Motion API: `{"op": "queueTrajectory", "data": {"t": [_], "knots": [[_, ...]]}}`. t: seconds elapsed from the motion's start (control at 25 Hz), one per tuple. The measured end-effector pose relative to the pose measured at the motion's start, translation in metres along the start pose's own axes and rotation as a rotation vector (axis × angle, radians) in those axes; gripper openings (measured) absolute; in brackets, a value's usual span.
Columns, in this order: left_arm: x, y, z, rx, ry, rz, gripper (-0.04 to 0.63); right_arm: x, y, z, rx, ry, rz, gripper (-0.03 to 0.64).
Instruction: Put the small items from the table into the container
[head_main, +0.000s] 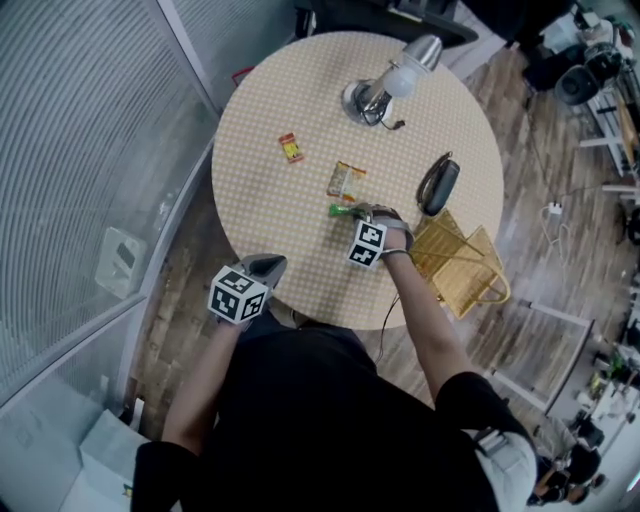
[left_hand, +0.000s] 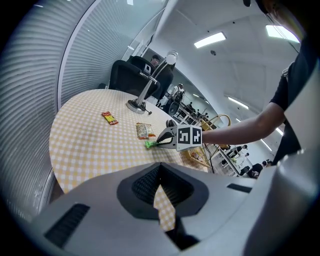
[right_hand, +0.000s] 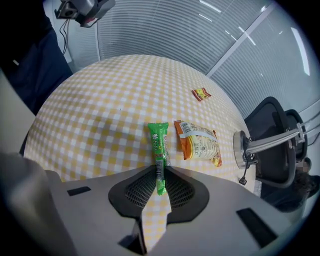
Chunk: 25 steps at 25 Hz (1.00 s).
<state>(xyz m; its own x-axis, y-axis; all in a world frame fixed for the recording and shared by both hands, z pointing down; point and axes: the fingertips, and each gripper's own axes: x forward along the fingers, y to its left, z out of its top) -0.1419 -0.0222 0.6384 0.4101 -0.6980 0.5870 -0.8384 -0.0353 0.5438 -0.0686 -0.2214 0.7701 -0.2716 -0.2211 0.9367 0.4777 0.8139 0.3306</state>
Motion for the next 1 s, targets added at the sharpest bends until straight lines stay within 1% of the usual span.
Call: {"op": "queueTrajectory", "data": {"t": [0.2, 0.32, 0.52, 0.76, 1.0], "knots": [[-0.001, -0.003, -0.001, 0.007, 0.000, 0.002, 0.003, -0.007, 0.003, 0.004, 0.047, -0.016, -0.003, 0.051], [0.000, -0.008, 0.000, 0.021, 0.001, -0.004, 0.003, -0.011, 0.007, 0.005, 0.046, -0.018, -0.007, 0.048], [0.004, -0.018, 0.002, 0.049, -0.002, -0.019, 0.003, -0.025, 0.015, 0.008, 0.052, -0.037, -0.039, 0.048], [0.003, -0.032, -0.001, 0.078, 0.000, -0.032, 0.003, -0.042, 0.045, 0.009, 0.066, -0.056, -0.030, 0.048], [0.009, -0.047, -0.009, 0.101, 0.007, -0.049, 0.003, -0.059, 0.078, -0.005, 0.137, -0.065, -0.036, 0.048]]}}
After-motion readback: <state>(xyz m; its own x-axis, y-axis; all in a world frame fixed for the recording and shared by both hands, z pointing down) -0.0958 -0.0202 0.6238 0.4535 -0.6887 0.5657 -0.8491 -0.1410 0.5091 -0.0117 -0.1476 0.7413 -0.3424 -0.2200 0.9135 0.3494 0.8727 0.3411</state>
